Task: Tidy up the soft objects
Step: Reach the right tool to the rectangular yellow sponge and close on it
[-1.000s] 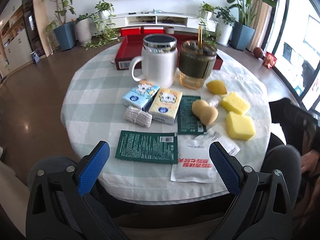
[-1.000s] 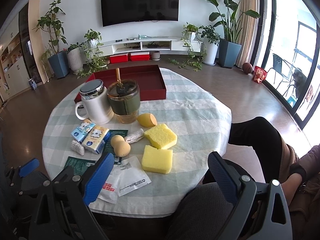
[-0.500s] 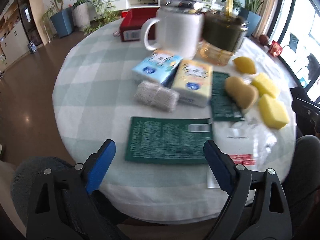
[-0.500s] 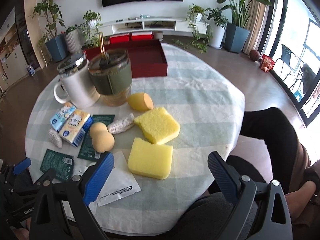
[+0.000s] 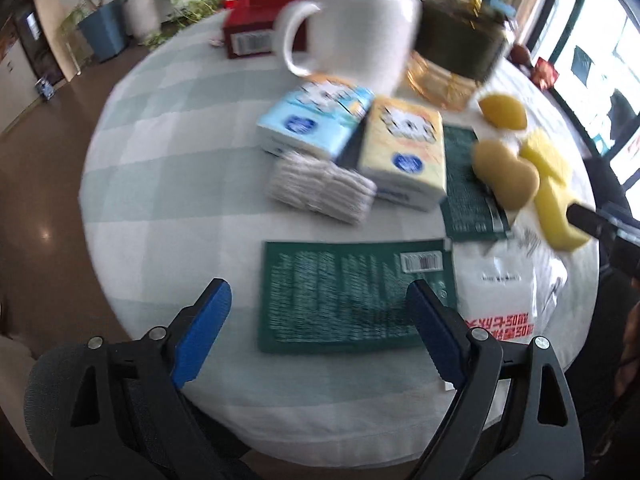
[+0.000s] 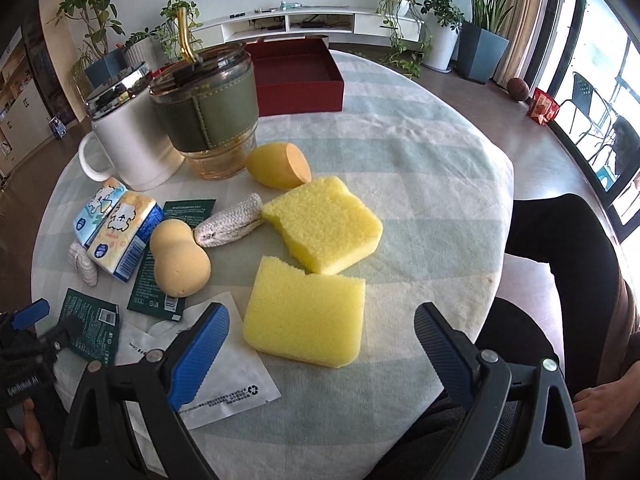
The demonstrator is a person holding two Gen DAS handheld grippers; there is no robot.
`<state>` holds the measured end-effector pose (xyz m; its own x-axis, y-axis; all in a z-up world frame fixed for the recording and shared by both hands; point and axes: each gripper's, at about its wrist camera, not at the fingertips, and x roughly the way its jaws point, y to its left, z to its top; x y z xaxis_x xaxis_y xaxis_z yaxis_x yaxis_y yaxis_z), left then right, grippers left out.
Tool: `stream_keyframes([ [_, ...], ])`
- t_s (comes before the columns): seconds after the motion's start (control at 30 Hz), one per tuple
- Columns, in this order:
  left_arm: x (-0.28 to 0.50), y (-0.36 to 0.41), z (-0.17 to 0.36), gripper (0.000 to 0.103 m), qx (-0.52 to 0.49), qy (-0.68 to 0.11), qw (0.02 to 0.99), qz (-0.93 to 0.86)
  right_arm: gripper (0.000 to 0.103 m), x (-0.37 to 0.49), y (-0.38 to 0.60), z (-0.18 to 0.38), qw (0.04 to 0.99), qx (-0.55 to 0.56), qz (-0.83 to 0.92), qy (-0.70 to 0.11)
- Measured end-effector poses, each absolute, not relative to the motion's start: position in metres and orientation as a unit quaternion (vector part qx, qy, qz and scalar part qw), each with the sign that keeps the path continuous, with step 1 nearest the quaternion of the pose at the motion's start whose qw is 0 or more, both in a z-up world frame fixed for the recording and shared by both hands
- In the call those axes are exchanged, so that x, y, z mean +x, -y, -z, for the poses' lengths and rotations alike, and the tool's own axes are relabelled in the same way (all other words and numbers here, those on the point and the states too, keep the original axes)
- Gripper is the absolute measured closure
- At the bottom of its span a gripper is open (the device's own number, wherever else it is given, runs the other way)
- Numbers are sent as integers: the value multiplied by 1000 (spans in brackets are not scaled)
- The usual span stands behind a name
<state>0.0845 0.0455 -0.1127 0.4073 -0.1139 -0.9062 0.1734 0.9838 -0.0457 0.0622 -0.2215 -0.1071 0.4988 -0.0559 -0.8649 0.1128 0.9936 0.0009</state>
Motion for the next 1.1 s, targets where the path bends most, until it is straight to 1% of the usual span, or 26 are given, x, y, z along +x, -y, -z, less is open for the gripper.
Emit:
stream_keyframes([
  [0.23,84,-39,104,14,11,-551,831,79,6,65,219,108,868,25,35,-495],
  [0.37,81,-30,107,14,38,-562,824,67,3,66,219,110,867,30,31,-496],
  [0.4,80,-27,111,9,44,-568,819,63,3,66,219,110,868,30,32,-495],
  [0.43,78,-26,112,8,48,-562,824,59,3,67,220,110,867,30,33,-495],
  [0.5,79,-28,113,1,42,-565,822,49,2,67,221,110,867,29,33,-496],
  [0.53,79,-29,114,0,38,-568,821,47,2,66,222,110,868,29,32,-495],
  [0.57,81,-30,115,0,36,-570,820,46,0,66,222,111,868,29,31,-495],
  [0.9,78,-31,114,0,22,-578,815,28,0,80,219,125,858,23,39,-511],
  [1.1,80,-33,116,0,23,-563,826,33,0,88,229,144,842,36,60,-534],
])
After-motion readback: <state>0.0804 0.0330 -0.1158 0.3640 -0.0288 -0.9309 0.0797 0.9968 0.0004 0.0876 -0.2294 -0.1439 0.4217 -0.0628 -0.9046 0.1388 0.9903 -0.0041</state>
